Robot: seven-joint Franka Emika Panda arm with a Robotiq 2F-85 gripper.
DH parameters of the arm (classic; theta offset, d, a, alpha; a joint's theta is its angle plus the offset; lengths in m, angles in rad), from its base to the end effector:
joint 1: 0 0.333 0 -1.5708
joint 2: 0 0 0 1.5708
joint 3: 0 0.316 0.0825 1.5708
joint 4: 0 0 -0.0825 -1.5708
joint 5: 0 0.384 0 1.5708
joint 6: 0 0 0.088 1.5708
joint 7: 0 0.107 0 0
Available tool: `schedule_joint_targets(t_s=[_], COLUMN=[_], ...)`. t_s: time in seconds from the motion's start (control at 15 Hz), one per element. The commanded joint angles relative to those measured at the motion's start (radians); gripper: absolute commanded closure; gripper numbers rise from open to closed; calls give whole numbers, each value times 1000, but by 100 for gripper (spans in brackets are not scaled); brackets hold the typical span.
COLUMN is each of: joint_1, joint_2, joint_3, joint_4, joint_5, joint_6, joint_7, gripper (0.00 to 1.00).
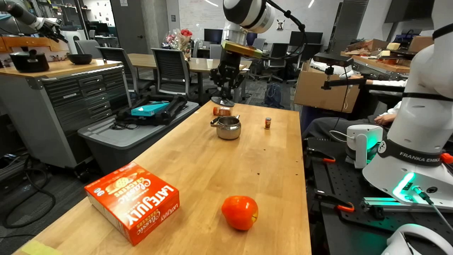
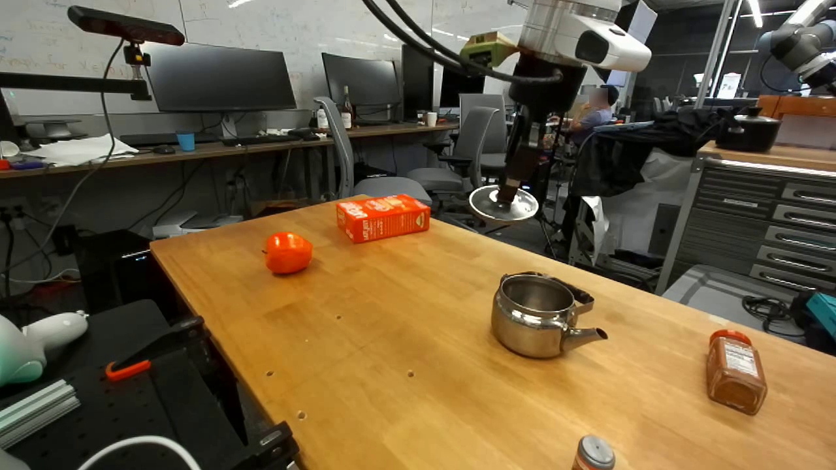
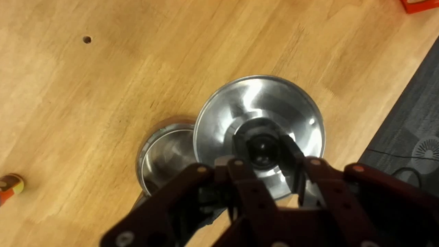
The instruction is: Put the lid on the kettle
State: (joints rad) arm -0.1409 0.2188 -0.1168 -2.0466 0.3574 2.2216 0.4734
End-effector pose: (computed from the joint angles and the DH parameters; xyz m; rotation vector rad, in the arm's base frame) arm 0.5655 -0.1359 0.3325 -2.5700 1.3257 0.0966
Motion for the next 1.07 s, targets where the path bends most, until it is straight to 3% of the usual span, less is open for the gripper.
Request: schedule_joint_targets(t_s=[0.0, 0.67, 1.0], joint_1=[3, -3, -21], joint_2=[72, 166, 189], joint_3=[-22, -79, -77], joint_4=[102, 177, 170], joint_5=[-10, -66, -51], joint_6=[-39, -90, -79], joint_7=[54, 158, 130], gripper=[93, 93, 93])
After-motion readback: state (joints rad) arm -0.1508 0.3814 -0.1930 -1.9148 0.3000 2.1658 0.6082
